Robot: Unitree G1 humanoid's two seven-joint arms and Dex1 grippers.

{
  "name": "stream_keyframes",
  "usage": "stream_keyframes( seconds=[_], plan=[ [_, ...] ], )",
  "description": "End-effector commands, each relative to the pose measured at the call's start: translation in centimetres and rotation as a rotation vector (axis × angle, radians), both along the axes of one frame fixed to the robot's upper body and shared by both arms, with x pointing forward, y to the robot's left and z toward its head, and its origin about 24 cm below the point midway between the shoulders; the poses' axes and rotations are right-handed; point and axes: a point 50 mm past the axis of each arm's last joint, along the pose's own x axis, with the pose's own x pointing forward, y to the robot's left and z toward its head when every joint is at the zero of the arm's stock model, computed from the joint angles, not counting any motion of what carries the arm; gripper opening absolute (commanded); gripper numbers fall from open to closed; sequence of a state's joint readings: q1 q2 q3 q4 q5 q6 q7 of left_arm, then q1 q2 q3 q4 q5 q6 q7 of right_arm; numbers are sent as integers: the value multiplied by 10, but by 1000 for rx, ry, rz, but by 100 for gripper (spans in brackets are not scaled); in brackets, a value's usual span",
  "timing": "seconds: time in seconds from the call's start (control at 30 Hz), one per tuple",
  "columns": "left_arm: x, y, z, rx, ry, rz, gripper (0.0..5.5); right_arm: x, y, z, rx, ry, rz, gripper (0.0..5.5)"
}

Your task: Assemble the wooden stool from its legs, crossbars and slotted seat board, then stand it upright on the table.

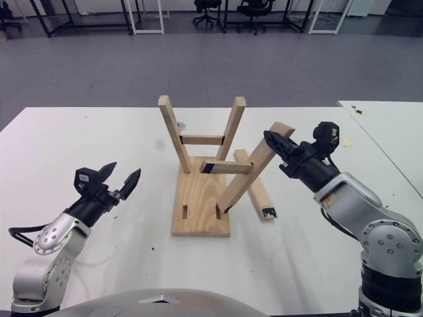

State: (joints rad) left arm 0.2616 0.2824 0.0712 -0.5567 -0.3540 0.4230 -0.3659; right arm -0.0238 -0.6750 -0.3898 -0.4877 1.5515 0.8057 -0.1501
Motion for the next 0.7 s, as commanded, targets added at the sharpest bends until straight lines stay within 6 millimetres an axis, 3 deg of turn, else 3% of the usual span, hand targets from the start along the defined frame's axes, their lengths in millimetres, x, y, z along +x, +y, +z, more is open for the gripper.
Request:
stream_keyframes(
  seconds=[0.03, 0.23, 0.5, 0.7],
  plan=[
    [0, 4, -9, 17, 46, -24, 396, 0, -1, -7, -73, 47, 24, 104],
    [2, 3, -15, 29, 56, -25, 396, 3, 1, -28, -104, 127, -22, 104],
    [6, 1, -18, 29, 41, -17, 396, 18, 27, -21, -80, -80, -151, 105],
    [9, 0, -15, 26, 29, -20, 396, 27, 15, -14, -128, -190, -235, 105]
  ],
)
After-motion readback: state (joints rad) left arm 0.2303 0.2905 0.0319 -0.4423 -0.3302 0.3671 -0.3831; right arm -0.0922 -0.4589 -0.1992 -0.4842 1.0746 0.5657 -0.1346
